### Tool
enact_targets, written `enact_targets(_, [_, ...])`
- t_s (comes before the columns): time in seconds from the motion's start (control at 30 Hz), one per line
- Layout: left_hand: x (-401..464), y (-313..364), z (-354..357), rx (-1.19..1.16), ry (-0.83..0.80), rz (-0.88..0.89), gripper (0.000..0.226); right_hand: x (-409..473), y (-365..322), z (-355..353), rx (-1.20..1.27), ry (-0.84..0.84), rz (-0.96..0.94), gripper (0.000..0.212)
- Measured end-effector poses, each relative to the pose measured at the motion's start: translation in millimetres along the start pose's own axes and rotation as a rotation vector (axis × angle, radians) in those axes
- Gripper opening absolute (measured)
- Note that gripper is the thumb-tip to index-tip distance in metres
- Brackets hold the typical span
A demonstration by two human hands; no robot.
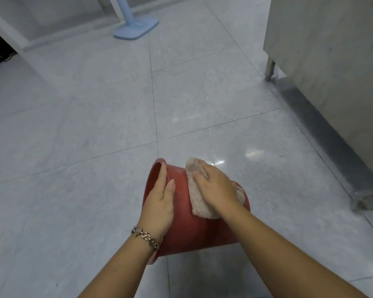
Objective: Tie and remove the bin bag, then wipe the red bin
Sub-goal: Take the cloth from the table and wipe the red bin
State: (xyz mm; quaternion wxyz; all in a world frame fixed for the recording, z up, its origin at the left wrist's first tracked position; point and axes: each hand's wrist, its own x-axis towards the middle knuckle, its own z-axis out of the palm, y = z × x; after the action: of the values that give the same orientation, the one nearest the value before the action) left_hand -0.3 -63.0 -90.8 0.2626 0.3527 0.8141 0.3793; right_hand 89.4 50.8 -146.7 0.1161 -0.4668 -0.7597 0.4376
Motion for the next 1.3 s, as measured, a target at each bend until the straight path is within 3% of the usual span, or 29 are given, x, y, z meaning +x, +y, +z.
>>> enact_targets(0.1, [-2.9,1.1,9.2,0.007,0.091,0.028,0.048,-16.3,-16.2,4.3,0.116,0.042,-0.227,0.043])
enact_targets(0.17, [-4.6,0.8,10.3,-0.019,0.102,0.035,0.047,-48.0,-22.8,19.5,0.104,0.076,-0.414,0.047])
enact_targets(0.23, [-8.2,1.0,11.9,-0.022,0.094,0.054,0.049,-71.0,-18.7,30.2,0.076,0.131,-0.453,0.052])
enact_targets(0.33, [-11.6,3.4,12.4,0.005,0.143,0.064,0.059,-60.4,-19.1,23.2,-0.027,0.102,-0.382,0.056])
enact_targets(0.4, [-14.5,-1.6,13.5,0.032,0.176,0.085,0.049,-34.2,-27.1,15.3,-0.09,-0.011,-0.296,0.053])
enact_targets(0.53, [-35.9,-8.2,22.2,0.114,0.174,0.165,0.048,21.3,-34.2,-8.7,0.123,-0.269,-0.135,0.041])
enact_targets(0.67, [-44.0,-16.2,27.3,0.142,0.238,0.16,0.047,35.9,-34.2,-7.1,0.042,-0.377,-0.087,0.041])
enact_targets(0.83, [-39.2,-20.8,19.1,0.123,0.294,0.163,0.047,5.0,-36.4,24.0,-0.024,-0.148,-0.387,0.045])
enact_targets(0.93, [-38.9,-22.1,17.1,0.17,0.273,0.181,0.043,-2.3,-10.1,18.5,0.042,-0.062,-0.451,0.055])
enact_targets(1.03, [-37.0,-25.1,15.6,0.163,0.289,0.128,0.043,11.0,38.1,-3.5,-0.037,-0.086,-0.252,0.042])
enact_targets(1.13, [-37.7,-17.4,19.2,0.143,0.259,0.17,0.041,23.2,73.6,-28.4,0.036,-0.088,0.057,0.047])
enact_targets(1.3, [-33.6,-6.4,26.6,0.149,0.176,0.241,0.045,44.9,70.9,-33.5,-0.12,-0.219,0.204,0.045])
